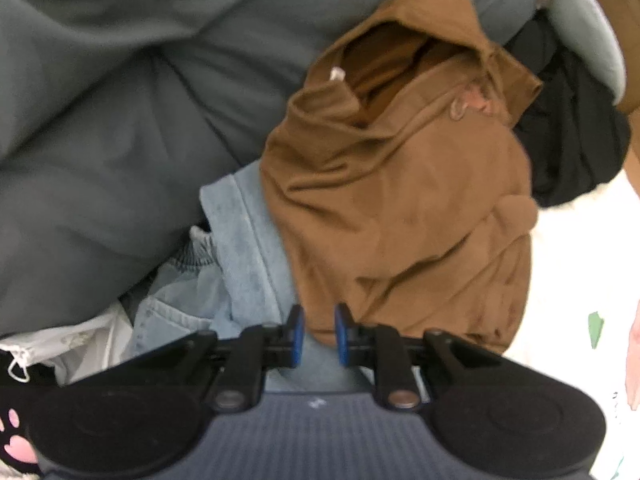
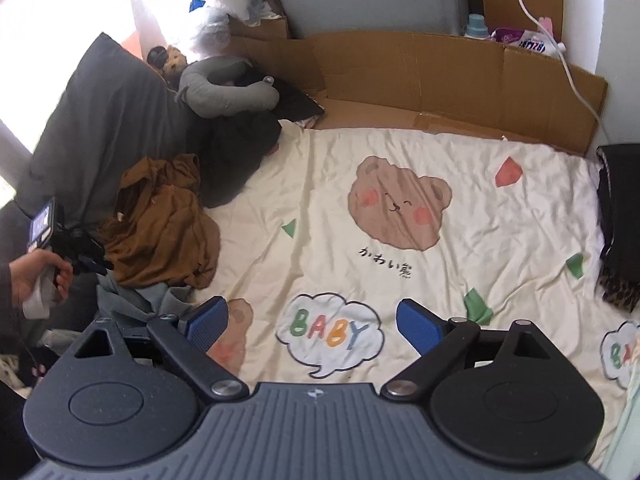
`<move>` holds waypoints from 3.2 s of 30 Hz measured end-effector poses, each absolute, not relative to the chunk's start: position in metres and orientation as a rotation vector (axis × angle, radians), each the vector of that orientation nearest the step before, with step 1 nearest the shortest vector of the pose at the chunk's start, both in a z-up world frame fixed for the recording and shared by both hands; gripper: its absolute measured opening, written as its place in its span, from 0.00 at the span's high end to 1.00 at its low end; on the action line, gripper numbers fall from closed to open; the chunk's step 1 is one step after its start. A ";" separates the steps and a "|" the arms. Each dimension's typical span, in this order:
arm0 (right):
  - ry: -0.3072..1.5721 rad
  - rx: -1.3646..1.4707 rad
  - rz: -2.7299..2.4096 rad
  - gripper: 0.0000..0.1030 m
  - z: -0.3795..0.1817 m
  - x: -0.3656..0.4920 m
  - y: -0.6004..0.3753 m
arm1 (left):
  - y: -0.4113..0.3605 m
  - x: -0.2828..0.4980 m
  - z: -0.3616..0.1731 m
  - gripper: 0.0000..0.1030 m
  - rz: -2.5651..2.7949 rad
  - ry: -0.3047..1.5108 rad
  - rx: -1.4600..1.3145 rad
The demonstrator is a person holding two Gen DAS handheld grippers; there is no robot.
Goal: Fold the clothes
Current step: 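Reach the left tool to the brown garment pile and grasp its edge, then pull the brown garment out of the pile onto the sheet with the left tool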
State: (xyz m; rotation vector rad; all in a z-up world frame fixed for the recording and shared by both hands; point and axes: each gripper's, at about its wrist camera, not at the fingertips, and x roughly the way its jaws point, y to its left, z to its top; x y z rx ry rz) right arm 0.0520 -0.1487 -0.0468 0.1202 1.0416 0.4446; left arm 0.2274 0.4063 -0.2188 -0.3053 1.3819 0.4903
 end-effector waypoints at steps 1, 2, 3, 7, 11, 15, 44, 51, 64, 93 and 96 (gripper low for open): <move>1.048 0.124 0.438 0.08 -0.048 0.052 -0.149 | 0.407 0.228 -0.223 0.83 0.493 1.388 -0.301; 1.054 0.128 0.436 0.08 -0.049 0.052 -0.150 | 0.407 0.229 -0.226 0.82 0.496 1.394 -0.296; 1.057 0.126 0.433 0.08 -0.050 0.052 -0.150 | 0.407 0.230 -0.230 0.80 0.501 1.400 -0.286; 1.072 0.115 0.422 0.08 -0.055 0.052 -0.152 | 0.407 0.239 -0.244 0.80 0.532 1.434 -0.249; 1.095 0.108 0.410 0.08 -0.062 0.051 -0.153 | 0.404 0.245 -0.250 0.77 0.528 1.435 -0.231; 1.114 0.091 0.416 0.08 -0.067 0.048 -0.149 | 0.408 0.247 -0.254 0.72 0.537 1.414 -0.271; 1.030 0.100 0.429 0.08 -0.032 0.041 -0.164 | 0.334 0.246 -0.119 0.93 0.253 1.174 -0.261; 1.002 0.096 0.434 0.08 -0.023 0.038 -0.172 | 0.277 0.235 -0.086 0.93 0.145 1.099 -0.274; 0.958 0.108 0.447 0.08 -0.006 0.034 -0.176 | 0.177 0.193 0.008 0.94 -0.102 0.986 -0.267; 0.935 0.153 0.455 0.08 -0.005 0.034 -0.181 | 0.042 0.123 0.005 0.59 -0.275 1.067 -0.145; 0.953 0.158 0.442 0.08 -0.009 0.036 -0.184 | 0.059 0.134 -0.024 0.42 -0.202 1.120 -0.183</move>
